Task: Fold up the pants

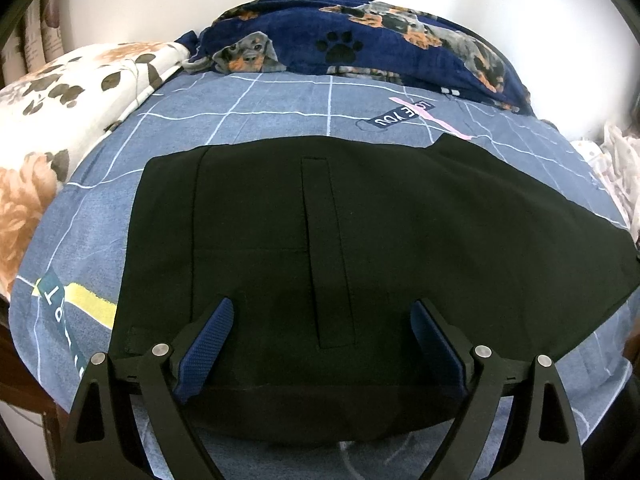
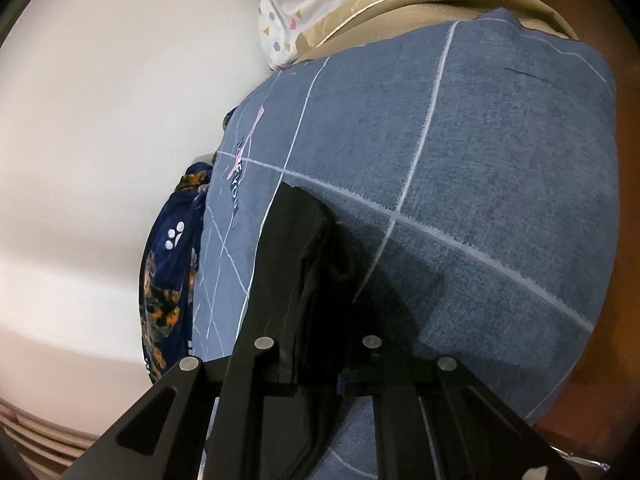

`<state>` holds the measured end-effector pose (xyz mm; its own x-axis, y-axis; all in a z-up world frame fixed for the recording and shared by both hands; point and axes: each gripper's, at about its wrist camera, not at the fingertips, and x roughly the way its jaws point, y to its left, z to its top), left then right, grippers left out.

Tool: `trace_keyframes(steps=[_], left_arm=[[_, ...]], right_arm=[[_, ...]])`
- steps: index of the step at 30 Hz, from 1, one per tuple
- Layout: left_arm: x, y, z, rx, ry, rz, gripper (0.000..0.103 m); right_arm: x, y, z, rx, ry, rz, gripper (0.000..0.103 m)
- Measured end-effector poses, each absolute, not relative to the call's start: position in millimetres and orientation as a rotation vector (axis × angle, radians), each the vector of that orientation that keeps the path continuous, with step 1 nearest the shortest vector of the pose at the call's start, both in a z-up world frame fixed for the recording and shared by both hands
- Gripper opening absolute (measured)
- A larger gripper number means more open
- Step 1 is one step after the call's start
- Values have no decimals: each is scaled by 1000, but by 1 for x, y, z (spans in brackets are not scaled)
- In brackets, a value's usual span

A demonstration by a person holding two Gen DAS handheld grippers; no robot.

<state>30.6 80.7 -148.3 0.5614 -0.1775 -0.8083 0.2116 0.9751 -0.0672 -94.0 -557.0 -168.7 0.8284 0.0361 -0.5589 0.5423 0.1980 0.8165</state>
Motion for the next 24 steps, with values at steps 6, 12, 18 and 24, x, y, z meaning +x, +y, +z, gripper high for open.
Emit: trace_keyframes(steps=[6,12,18,24], left_arm=[[29,80,-147,52,946,-221,90],[29,77,-148,75,950,-209,90],[29,74,-149,90,952,-199,91],[28,73,-150,99,953,-192,92]], right_arm=[[-96,-552,-161,1345,505,-394,11],[-85,-542,-136,1290,498,-359,11],[-65,-521,-115,1226,515,-293,11],[-49,-498,-106,1197,538,-234,12]])
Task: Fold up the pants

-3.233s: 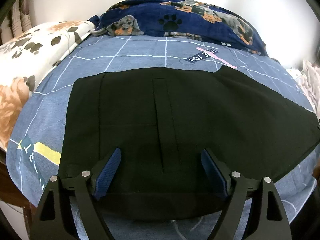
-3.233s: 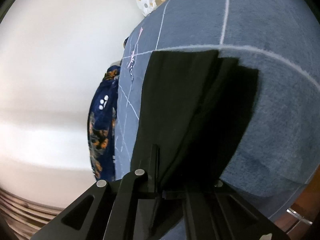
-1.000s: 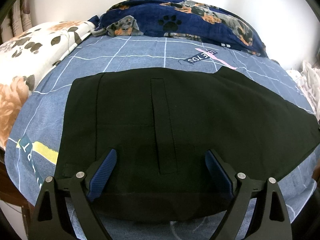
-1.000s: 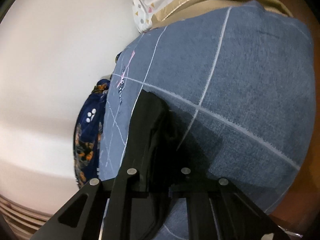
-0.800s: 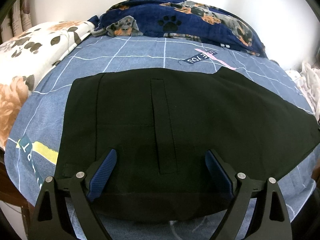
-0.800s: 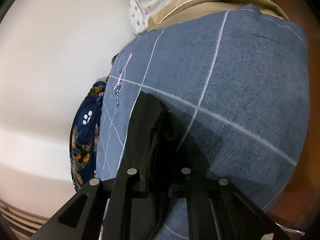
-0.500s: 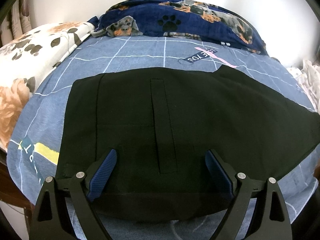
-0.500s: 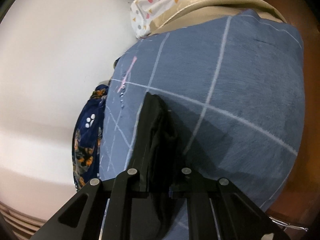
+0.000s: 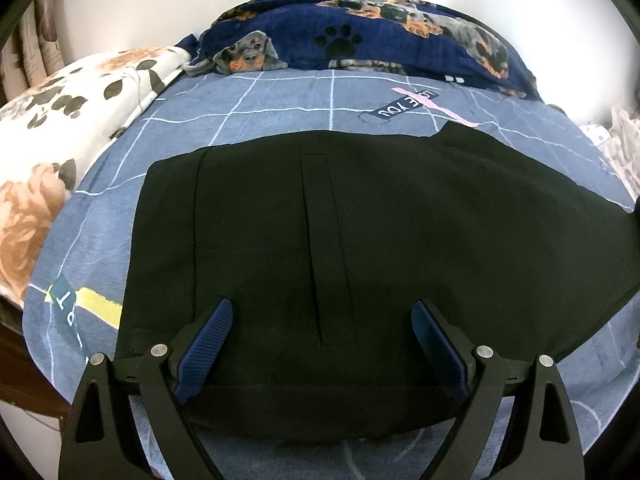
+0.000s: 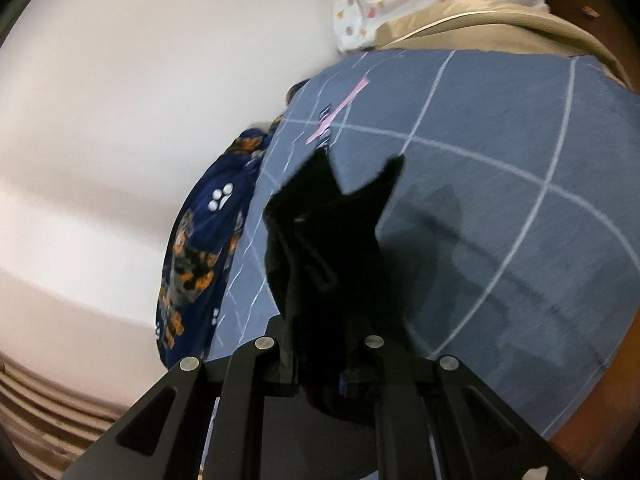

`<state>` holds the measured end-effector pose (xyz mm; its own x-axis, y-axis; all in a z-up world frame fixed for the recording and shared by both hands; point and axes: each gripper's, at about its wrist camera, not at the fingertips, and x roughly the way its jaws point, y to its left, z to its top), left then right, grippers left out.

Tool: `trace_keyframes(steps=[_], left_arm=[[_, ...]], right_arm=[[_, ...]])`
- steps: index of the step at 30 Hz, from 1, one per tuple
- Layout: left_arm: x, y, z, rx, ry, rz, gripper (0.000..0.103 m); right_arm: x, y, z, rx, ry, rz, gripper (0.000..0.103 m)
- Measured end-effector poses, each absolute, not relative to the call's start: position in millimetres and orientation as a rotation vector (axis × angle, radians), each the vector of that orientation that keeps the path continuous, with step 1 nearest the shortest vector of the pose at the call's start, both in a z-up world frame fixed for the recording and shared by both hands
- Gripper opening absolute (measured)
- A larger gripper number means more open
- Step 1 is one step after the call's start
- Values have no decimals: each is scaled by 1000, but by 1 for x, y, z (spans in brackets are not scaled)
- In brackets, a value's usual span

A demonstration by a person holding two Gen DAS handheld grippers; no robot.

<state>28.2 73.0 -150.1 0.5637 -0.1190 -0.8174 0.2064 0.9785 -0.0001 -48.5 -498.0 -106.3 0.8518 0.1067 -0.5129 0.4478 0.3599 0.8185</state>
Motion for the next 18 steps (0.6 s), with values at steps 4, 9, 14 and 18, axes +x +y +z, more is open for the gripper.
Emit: trace_keyframes(steps=[4,9,14,18], left_arm=[[28,73,-151,106,955,-181,95],[28,73,-151,110,955,-181,95],[28,73,-152,114,955,-179,96],[28,73,-153,121,955,-177,97]], right_arm=[[-38,-481,-108,1183,566,-192,12],[-21,-456,-114,1185,611,-135,12],[-9,-435,-121,1182,657,-91,12],[0,-417,-123,1159,706,-55,12]])
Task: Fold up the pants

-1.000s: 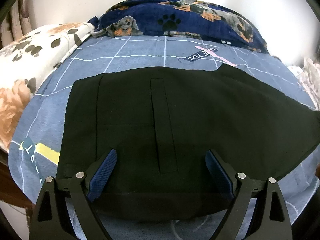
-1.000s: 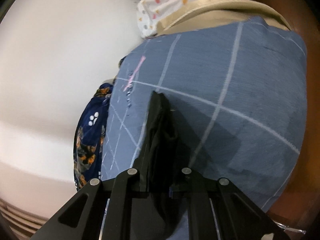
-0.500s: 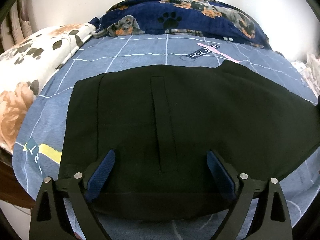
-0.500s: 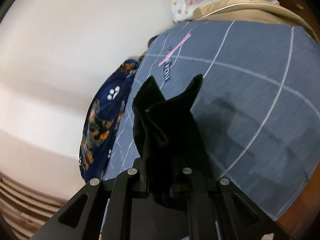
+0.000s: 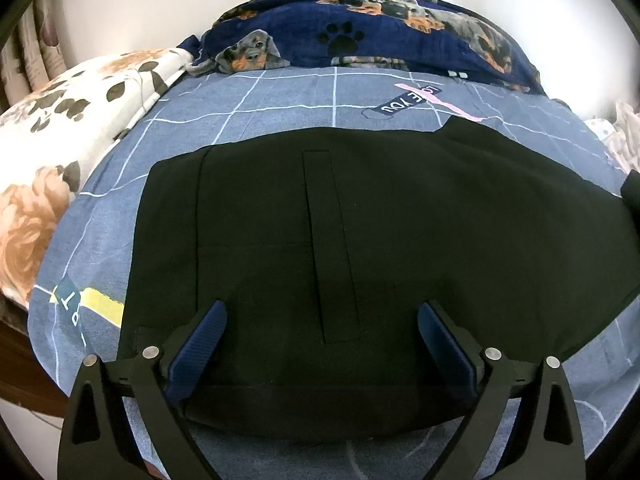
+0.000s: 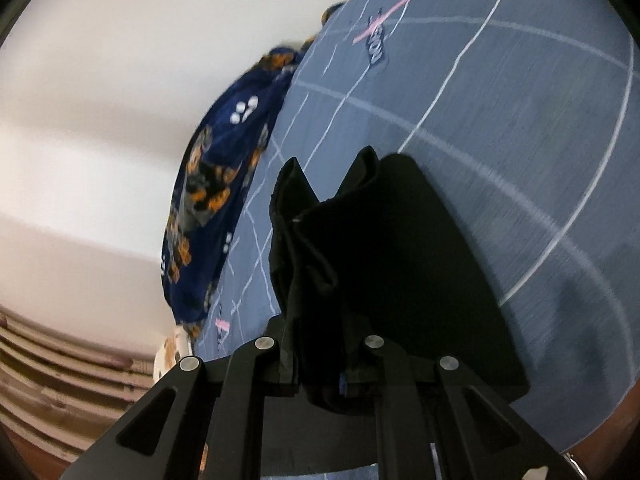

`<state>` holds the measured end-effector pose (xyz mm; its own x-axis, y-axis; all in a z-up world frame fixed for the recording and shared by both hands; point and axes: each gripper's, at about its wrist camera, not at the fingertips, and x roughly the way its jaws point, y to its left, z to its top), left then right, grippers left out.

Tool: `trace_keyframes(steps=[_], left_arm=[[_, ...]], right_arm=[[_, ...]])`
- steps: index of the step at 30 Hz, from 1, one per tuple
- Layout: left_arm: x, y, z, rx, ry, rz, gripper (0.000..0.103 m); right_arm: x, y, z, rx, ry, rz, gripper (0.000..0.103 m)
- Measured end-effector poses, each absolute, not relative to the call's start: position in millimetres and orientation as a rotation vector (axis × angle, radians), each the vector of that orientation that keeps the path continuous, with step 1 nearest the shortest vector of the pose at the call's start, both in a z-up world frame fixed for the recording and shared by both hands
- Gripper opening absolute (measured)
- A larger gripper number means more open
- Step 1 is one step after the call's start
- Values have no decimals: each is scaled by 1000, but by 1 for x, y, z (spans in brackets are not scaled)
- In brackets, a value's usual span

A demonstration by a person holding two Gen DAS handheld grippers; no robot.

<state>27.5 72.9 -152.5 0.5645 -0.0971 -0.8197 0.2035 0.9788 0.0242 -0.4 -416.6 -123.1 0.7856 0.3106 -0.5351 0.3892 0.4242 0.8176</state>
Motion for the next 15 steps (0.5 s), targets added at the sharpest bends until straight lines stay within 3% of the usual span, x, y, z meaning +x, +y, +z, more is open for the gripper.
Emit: trace_keyframes(steps=[15], left_arm=[[27,72,-154,124,955,-177,99]], right_arm=[[5,-379,-119,1089,780,3,12]])
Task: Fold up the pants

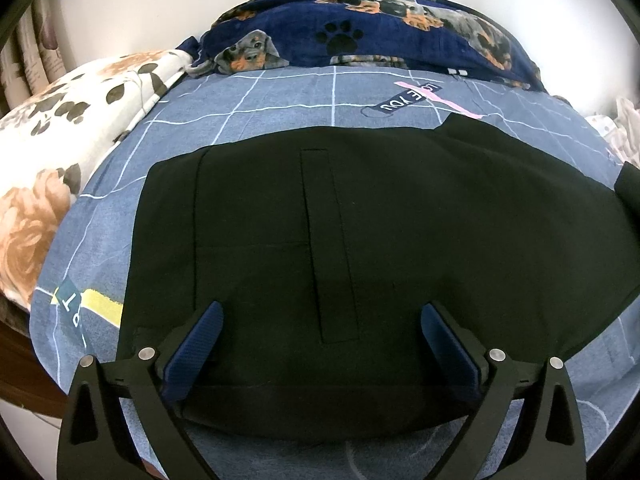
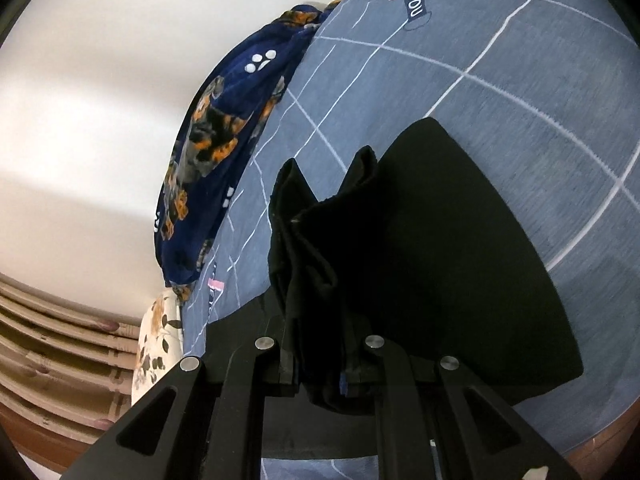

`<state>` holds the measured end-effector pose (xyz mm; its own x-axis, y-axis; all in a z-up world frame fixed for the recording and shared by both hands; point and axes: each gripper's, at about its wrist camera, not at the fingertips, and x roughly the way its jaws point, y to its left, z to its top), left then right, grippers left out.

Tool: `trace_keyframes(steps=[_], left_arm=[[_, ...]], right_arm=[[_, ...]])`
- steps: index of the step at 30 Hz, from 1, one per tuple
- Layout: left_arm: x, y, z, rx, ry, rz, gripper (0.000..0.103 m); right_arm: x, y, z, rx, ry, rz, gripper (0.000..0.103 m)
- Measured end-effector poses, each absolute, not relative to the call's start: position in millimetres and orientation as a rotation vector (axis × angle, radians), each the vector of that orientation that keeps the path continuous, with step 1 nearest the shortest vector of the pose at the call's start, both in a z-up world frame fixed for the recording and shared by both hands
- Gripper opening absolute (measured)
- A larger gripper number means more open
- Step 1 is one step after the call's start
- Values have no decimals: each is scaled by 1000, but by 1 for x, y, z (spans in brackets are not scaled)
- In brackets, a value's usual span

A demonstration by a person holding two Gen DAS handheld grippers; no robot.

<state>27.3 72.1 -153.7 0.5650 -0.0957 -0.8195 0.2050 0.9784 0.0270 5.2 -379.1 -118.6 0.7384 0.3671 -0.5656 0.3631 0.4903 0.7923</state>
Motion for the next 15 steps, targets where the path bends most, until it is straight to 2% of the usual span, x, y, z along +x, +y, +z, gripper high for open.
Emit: trace_keyframes(steps=[15], left_arm=[[27,71,-154,125,954,-176,100]], right_arm=[[16,-362,-113,1082,797,39,12]])
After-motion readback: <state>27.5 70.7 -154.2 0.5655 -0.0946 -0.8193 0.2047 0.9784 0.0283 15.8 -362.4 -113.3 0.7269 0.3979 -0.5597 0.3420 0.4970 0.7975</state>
